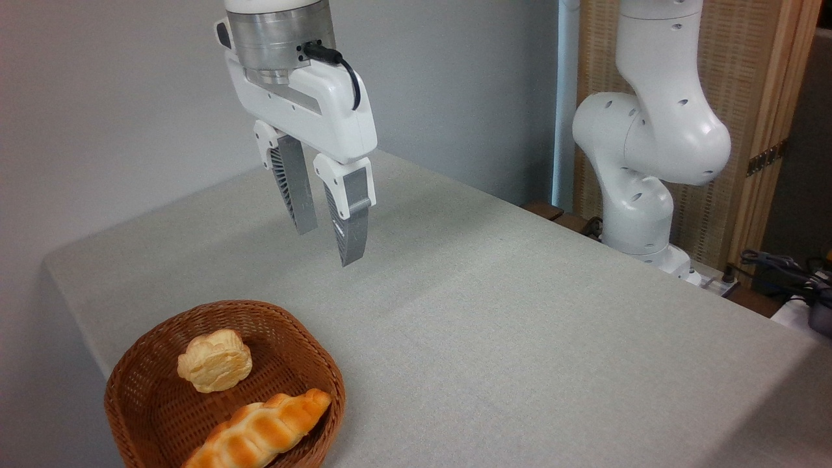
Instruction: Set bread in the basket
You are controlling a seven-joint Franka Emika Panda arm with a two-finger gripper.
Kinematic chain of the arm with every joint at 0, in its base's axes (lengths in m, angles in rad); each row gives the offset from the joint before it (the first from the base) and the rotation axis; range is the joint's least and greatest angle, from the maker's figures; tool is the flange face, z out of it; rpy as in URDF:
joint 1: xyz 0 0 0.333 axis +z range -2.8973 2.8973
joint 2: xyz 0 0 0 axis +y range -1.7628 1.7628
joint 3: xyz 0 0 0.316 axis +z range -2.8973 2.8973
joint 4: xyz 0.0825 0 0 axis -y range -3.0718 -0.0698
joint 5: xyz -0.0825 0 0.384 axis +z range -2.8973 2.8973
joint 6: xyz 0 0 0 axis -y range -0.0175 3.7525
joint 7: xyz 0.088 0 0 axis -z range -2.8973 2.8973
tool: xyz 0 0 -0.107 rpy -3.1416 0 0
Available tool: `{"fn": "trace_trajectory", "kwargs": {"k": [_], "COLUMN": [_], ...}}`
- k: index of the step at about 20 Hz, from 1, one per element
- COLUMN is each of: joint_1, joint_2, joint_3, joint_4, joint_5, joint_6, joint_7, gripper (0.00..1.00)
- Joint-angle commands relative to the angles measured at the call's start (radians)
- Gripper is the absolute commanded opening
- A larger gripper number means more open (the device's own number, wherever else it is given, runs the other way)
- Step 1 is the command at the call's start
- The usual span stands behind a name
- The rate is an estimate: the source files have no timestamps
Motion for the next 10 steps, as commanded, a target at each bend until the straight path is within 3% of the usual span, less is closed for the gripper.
{"fn": "trace_trajectory", "kwargs": {"k": [1, 10], "joint_1": [-0.016, -0.016], "joint_2": [-0.017, -0.017], "joint_3": [0.018, 0.02], "joint_4": [-0.014, -0.012], "joint_5": [-0.002, -0.003], "joint_6": [-0.009, -0.009], "joint_7": [-0.011, -0.026], "gripper": [1.0, 1.0]}}
